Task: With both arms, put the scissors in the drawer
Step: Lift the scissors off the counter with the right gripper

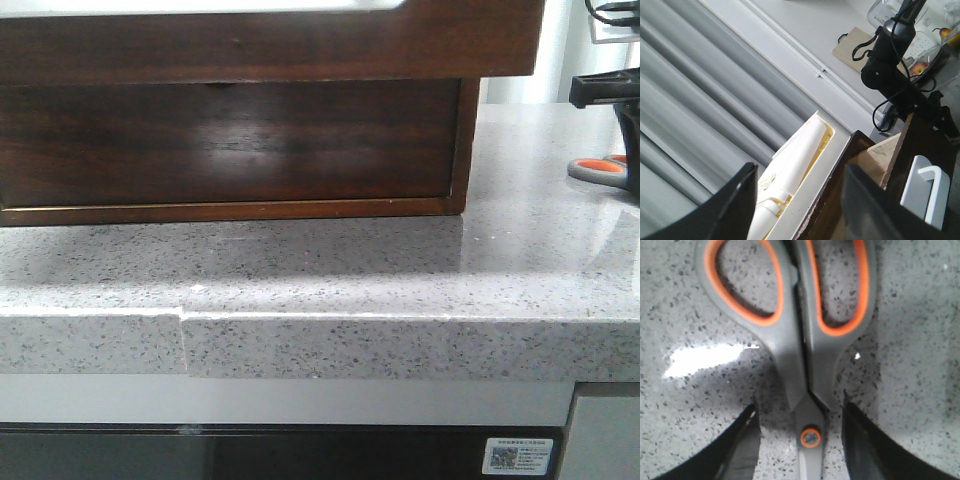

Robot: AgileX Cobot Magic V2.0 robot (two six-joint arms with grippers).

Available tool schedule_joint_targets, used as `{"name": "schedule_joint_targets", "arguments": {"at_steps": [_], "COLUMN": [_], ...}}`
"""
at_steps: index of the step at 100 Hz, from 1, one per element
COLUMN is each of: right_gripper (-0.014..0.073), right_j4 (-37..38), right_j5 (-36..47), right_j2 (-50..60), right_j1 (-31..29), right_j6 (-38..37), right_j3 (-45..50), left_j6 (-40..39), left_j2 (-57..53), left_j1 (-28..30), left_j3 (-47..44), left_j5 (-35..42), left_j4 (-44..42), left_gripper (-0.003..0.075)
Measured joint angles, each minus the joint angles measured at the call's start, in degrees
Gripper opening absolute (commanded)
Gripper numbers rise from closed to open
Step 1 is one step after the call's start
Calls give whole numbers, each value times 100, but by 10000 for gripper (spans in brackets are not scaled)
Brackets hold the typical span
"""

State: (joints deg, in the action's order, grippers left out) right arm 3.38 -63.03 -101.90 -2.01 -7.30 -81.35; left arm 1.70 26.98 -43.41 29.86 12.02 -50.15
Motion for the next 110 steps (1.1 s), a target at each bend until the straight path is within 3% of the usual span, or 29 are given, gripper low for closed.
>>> {"name": "schedule_joint_targets", "arguments": {"at_steps": [46,53,67,95,110], "right_gripper": [306,216,-81,-78,-78], "right_j4": [-53,-62,-127,-191,-279], "right_j5": [21,21,32,-4,87], "right_j2": [-153,-153,-162,-65,663], "right_j1": [-10,-10,-10,-10,-10], "right_j6": [38,53,58,407,671], "right_j3": [-37,-37,-37,-60,-37], "left_j6": [0,0,0,0,0], "left_j2": [0,0,0,0,0], "left_j1": [0,0,0,0,0], "left_j3": [0,0,0,0,0], "left_j5": [0,0,0,0,3], "left_j4": [0,0,0,0,0], "left_gripper": [359,359,358,358,358]}}
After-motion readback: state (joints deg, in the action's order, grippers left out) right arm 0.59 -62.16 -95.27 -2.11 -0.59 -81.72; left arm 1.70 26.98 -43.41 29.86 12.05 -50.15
